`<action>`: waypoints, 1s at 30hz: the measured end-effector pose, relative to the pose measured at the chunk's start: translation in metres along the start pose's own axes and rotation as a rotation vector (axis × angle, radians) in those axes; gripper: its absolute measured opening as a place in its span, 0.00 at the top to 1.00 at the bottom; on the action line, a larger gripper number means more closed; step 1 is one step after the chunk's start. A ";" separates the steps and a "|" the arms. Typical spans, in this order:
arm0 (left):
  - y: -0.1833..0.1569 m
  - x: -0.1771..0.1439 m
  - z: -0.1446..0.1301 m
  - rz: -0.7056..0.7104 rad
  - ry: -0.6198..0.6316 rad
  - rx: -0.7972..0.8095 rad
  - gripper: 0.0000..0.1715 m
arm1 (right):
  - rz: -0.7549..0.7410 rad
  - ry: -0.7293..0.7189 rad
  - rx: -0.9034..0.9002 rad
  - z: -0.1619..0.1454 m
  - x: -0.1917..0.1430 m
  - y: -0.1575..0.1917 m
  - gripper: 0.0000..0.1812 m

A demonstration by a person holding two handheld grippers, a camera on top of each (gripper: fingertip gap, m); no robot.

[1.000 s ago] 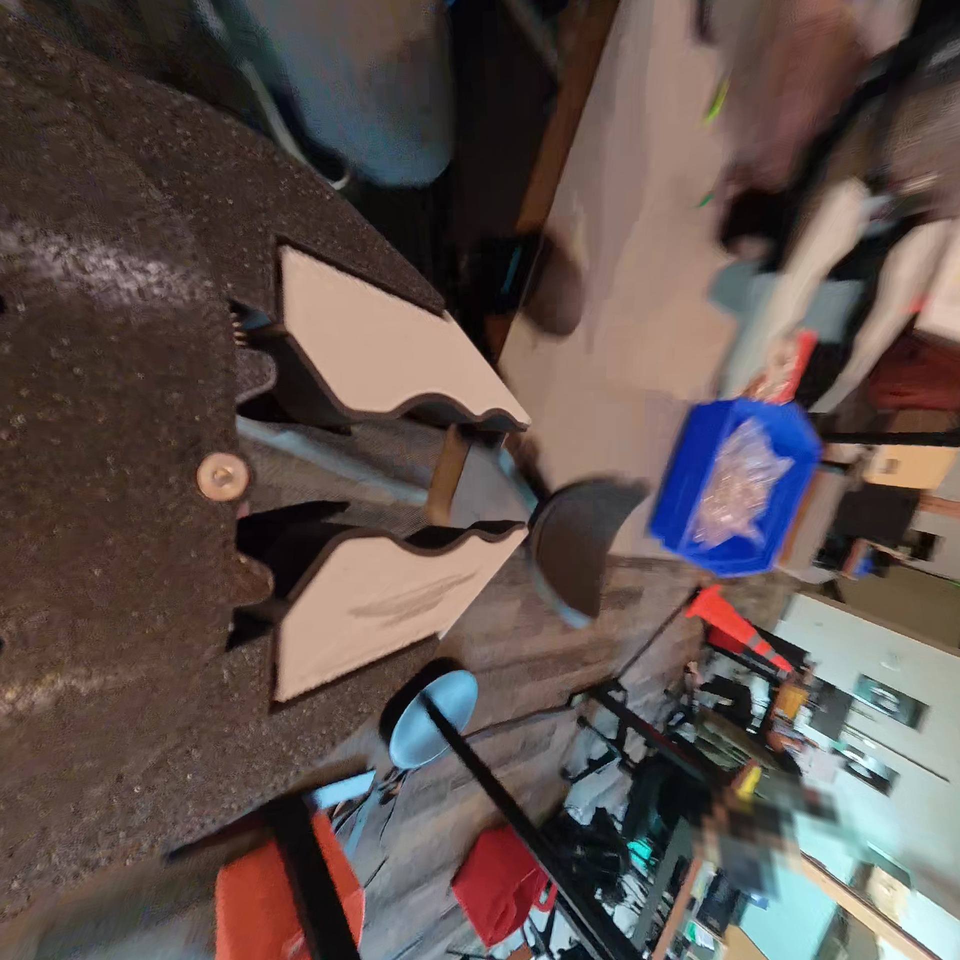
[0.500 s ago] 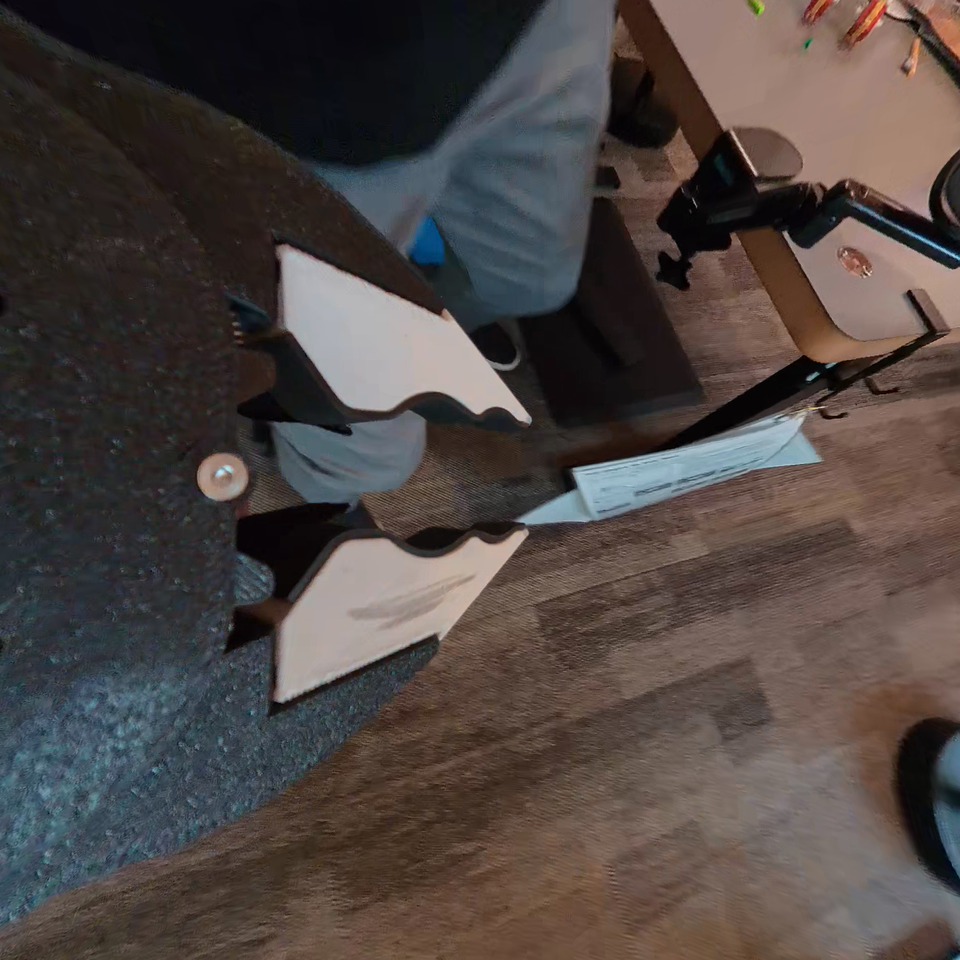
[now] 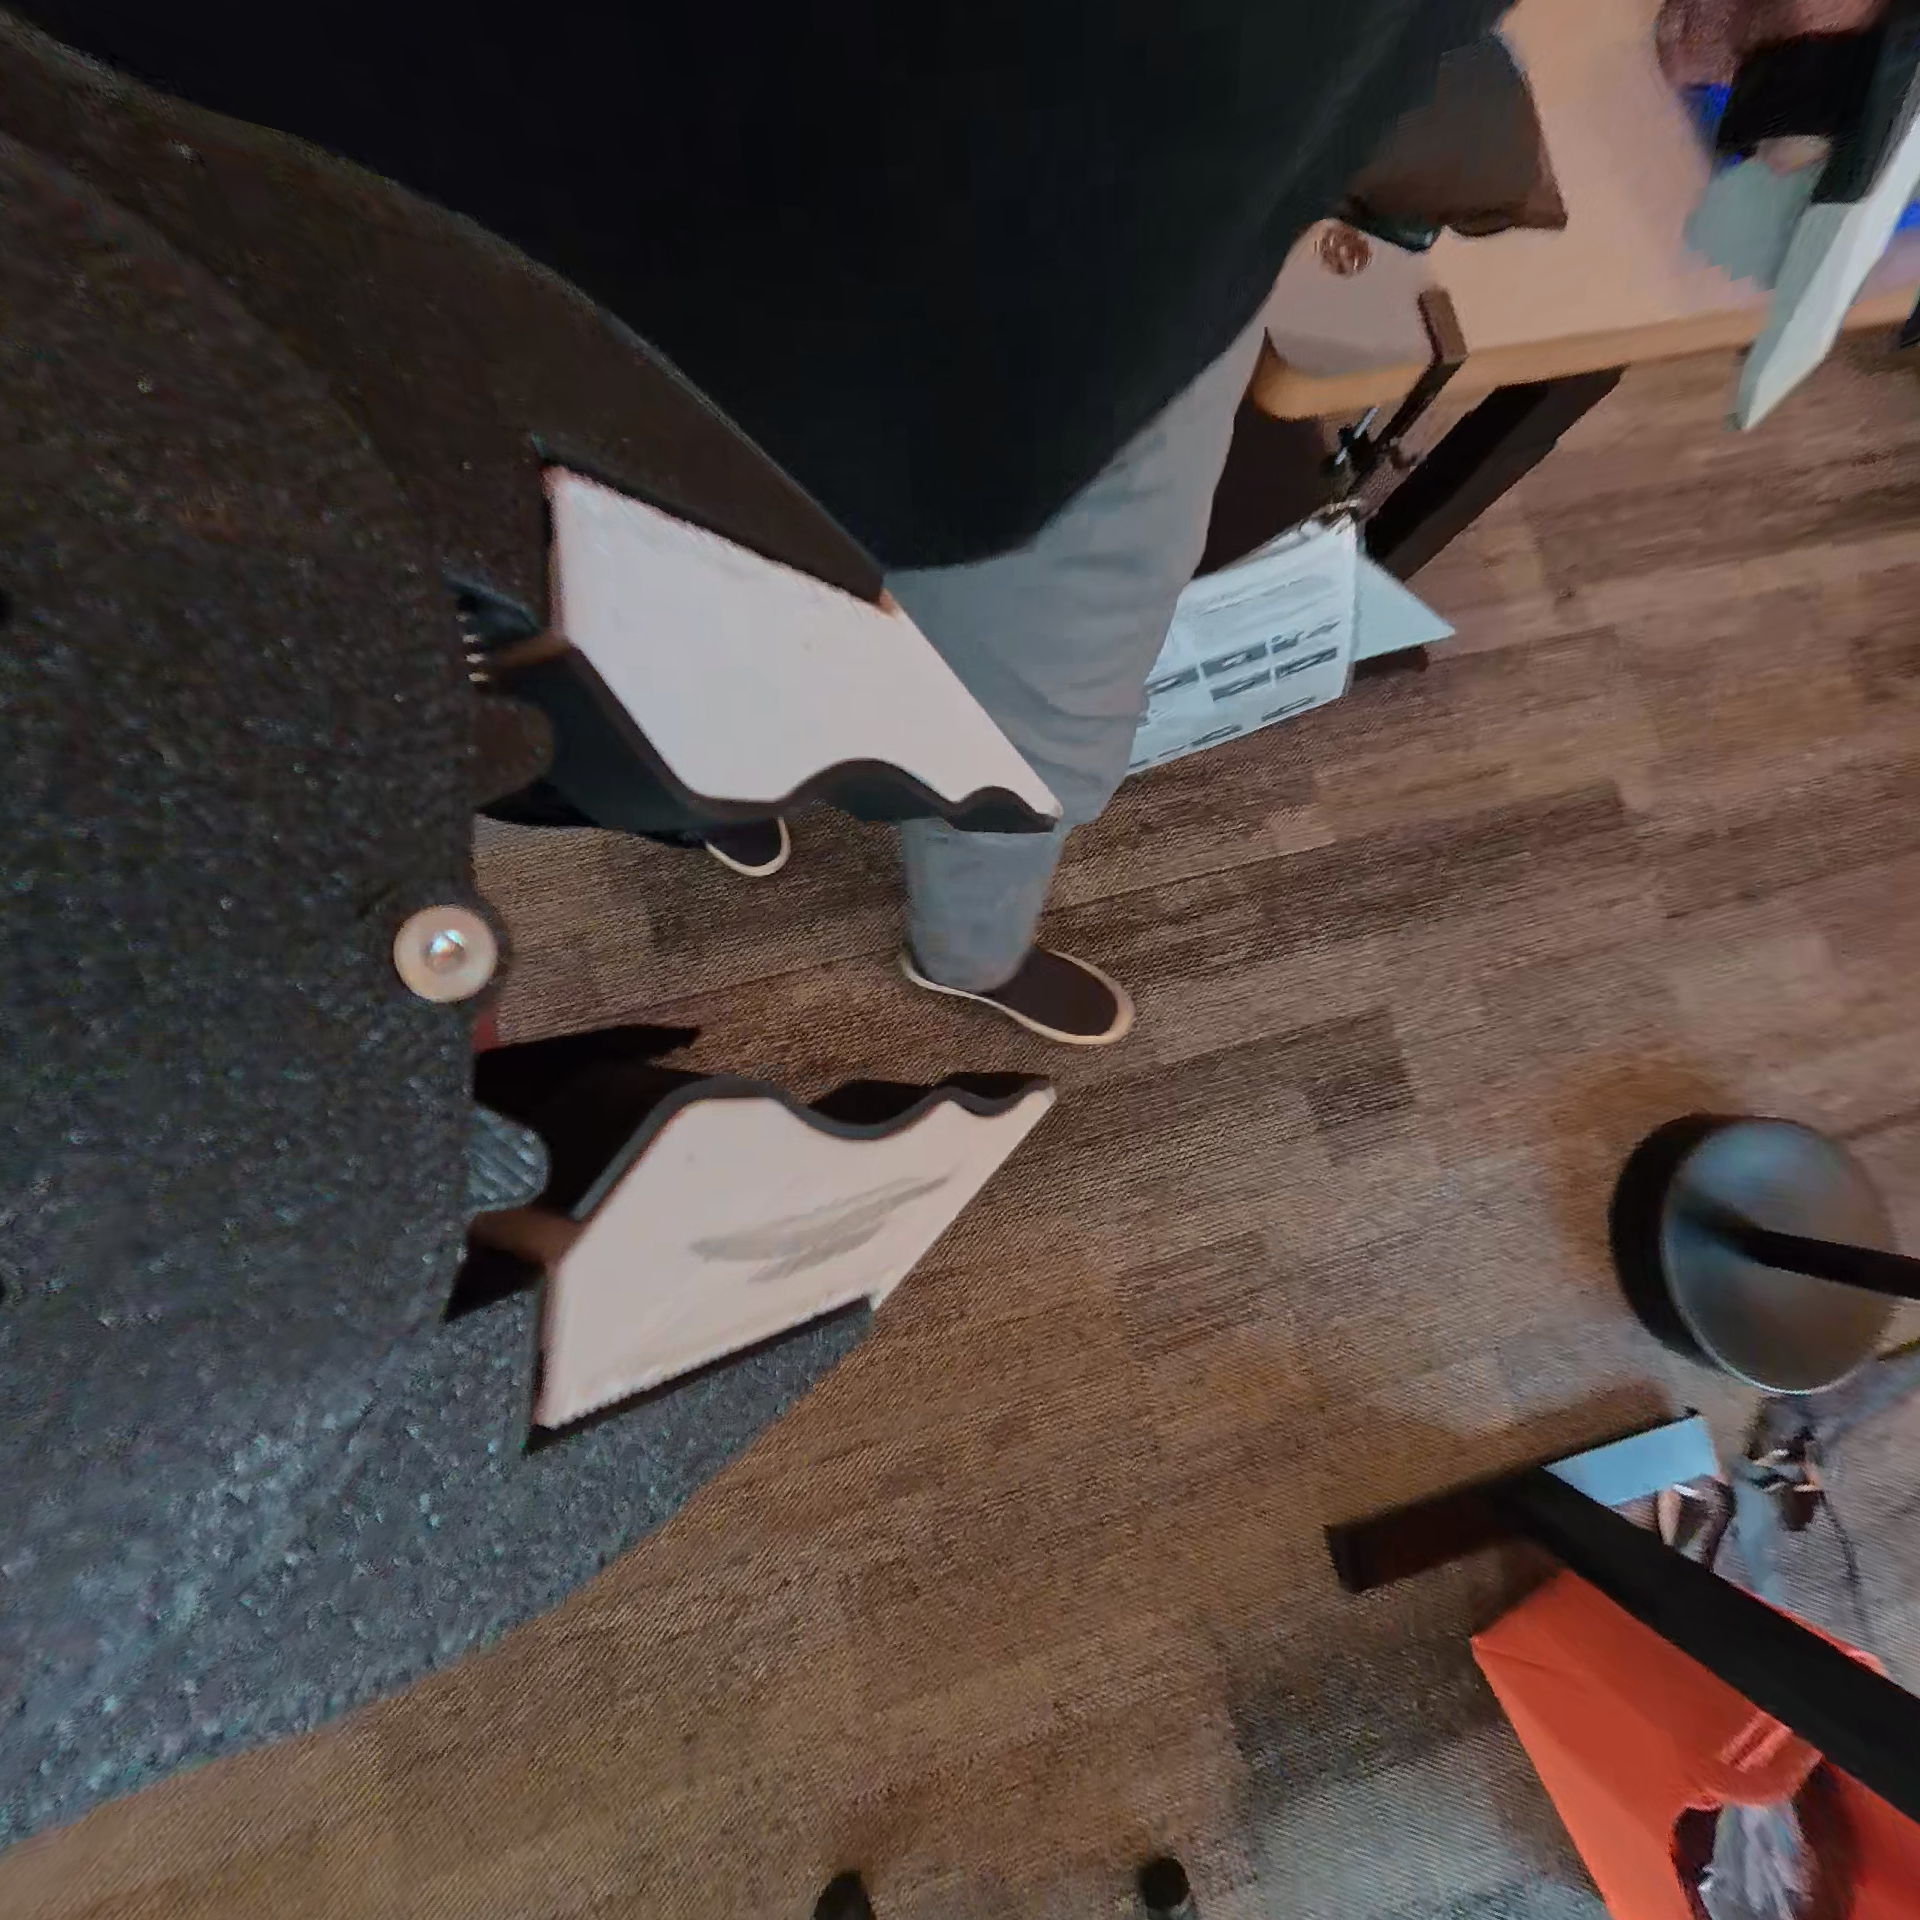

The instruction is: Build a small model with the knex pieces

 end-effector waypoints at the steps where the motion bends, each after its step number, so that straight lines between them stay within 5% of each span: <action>1: 0.006 0.017 0.011 -0.013 -0.009 -0.026 0.52 | -0.007 0.025 0.007 0.010 0.004 -0.006 0.75; 5: 0.045 0.078 0.076 -0.034 -0.071 -0.078 0.52 | -0.006 0.128 0.079 0.060 0.041 -0.041 0.75; 9: 0.108 0.105 0.129 -0.044 -0.089 -0.138 0.52 | 0.081 0.161 0.031 0.155 0.116 -0.084 0.75; 12: 0.182 0.092 0.135 0.061 -0.076 -0.188 0.52 | 0.140 0.207 -0.165 0.236 0.188 -0.109 0.75; 15: 0.261 0.064 0.113 0.206 -0.048 -0.356 0.52 | 0.254 0.225 -0.308 0.326 0.261 -0.111 0.75; 22: 0.381 0.041 0.056 0.498 0.016 -0.733 0.53 | 0.508 0.218 -0.689 0.524 0.431 -0.068 0.74; 27: 0.460 0.073 0.074 0.576 0.041 -0.951 0.53 | 0.693 0.221 -0.847 0.664 0.587 -0.009 0.76; 30: 0.509 0.066 0.089 0.630 0.092 -0.935 0.53 | 0.795 0.169 -1.022 0.760 0.640 0.066 0.76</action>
Point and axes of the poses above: each gripper's, where its closed fingertips meet, x out along the fingers, z out of its top, y = z × x across the jaws, the point moved 3 cm from there along -x, back along the fingers, and after that the axes turned 3 degrees about y, right-handed, at the moved point
